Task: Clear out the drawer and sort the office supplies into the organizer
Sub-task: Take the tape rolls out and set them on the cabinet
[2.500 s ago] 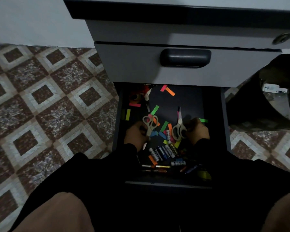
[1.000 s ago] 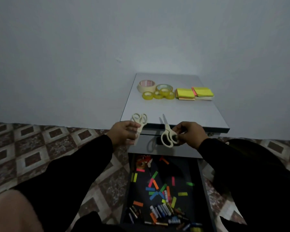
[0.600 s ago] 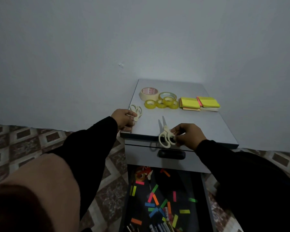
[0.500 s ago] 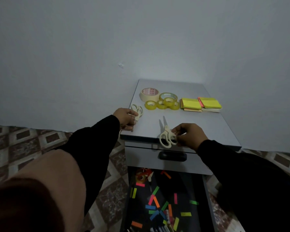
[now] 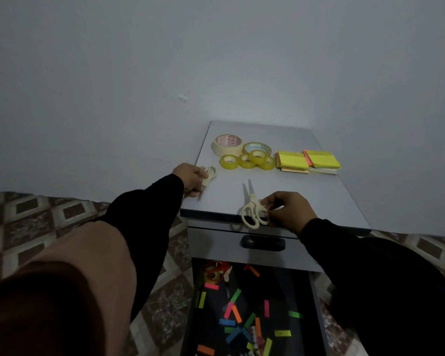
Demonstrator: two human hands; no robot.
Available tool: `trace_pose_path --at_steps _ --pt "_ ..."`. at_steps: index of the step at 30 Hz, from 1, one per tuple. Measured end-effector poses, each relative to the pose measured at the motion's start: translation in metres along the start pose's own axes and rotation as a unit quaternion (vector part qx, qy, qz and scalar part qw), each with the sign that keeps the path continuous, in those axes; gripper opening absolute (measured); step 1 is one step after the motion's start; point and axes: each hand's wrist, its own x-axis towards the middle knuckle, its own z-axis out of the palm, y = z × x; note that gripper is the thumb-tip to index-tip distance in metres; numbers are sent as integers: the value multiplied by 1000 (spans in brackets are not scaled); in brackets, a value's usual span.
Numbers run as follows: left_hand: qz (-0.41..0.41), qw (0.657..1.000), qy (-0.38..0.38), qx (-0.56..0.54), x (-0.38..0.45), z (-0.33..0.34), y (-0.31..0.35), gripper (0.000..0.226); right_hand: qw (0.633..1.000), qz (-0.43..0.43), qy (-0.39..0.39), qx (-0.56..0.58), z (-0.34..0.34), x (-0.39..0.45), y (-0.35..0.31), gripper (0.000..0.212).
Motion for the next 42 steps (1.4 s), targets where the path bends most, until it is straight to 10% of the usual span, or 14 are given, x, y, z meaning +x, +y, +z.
trace_pose_path --at_steps 20,42 --pt "274 946 146 88 -65 2 -55 45 998 23 -8 57 26 25 -32 16" --pt "310 937 141 72 -82 22 -111 69 999 24 27 -29 70 85 -48 31"
